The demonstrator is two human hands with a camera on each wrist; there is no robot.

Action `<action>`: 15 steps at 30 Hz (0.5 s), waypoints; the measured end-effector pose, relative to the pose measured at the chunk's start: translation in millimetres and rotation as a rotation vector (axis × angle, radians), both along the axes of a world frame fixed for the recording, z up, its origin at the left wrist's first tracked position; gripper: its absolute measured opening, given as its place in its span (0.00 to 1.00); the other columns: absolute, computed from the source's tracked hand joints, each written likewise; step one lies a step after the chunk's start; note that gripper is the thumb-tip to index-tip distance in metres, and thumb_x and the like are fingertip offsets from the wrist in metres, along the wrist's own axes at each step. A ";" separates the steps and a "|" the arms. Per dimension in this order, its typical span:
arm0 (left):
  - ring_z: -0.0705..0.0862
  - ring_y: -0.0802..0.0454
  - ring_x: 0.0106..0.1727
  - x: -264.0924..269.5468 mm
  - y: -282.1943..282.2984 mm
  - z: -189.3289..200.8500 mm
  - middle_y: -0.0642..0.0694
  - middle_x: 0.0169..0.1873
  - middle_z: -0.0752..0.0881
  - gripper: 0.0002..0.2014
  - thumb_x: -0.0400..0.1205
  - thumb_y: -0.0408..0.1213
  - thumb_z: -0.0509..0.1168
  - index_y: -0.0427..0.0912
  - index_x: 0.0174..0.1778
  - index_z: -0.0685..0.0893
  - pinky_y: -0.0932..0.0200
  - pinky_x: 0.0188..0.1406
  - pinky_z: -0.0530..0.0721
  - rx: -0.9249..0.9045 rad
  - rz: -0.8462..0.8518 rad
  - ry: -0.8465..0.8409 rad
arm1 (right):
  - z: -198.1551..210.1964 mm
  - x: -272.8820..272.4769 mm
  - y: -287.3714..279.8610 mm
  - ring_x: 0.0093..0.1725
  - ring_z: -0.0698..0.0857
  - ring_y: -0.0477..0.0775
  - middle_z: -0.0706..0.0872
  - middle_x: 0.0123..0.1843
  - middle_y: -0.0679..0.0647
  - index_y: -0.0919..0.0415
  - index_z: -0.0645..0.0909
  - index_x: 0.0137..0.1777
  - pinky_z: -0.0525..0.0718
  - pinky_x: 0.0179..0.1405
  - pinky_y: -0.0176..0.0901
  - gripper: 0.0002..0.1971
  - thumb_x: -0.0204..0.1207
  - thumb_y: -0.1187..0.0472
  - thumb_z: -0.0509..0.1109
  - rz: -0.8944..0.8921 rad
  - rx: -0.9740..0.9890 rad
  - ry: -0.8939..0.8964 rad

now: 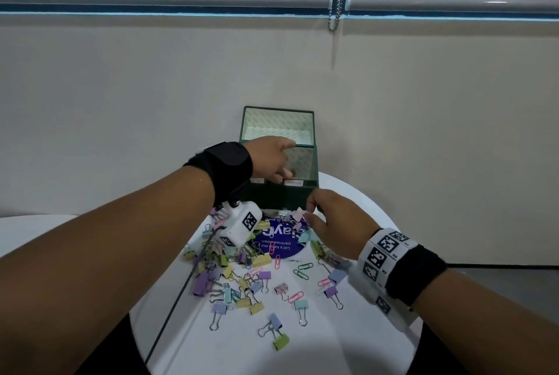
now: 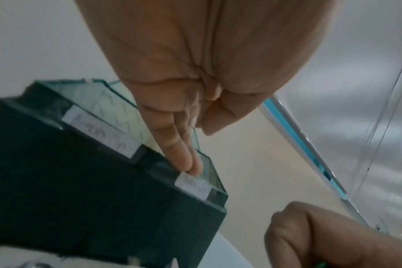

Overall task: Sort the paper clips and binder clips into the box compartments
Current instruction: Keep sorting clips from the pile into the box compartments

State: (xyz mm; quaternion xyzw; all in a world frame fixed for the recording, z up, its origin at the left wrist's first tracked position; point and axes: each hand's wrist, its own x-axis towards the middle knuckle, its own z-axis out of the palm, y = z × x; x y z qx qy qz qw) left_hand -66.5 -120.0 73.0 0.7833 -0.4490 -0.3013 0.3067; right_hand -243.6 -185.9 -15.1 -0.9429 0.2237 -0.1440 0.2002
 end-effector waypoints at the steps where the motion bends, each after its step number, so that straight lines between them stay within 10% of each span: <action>1: 0.89 0.52 0.54 3.3 8.1 2.5 0.45 0.68 0.82 0.28 0.84 0.22 0.58 0.48 0.80 0.72 0.58 0.51 0.89 -0.025 -0.012 -0.086 | 3.8 0.9 -2.8 0.46 0.81 0.48 0.82 0.49 0.44 0.49 0.75 0.48 0.74 0.40 0.37 0.04 0.85 0.55 0.66 -0.019 -0.006 -0.026; 9: 0.85 0.59 0.49 22.6 94.3 -20.7 0.57 0.55 0.85 0.12 0.86 0.42 0.64 0.55 0.64 0.83 0.59 0.53 0.85 0.090 -0.102 -0.530 | 48.2 48.0 -40.7 0.46 0.82 0.54 0.81 0.50 0.52 0.56 0.78 0.48 0.74 0.39 0.39 0.03 0.83 0.61 0.66 -0.135 -0.116 -0.011; 15: 0.74 0.51 0.69 25.5 120.7 -63.6 0.52 0.66 0.79 0.16 0.84 0.46 0.64 0.63 0.68 0.82 0.49 0.69 0.76 0.163 -0.178 -0.720 | 49.8 83.5 -41.4 0.57 0.86 0.57 0.86 0.62 0.57 0.58 0.88 0.61 0.82 0.53 0.43 0.12 0.81 0.64 0.68 -0.134 -0.137 0.136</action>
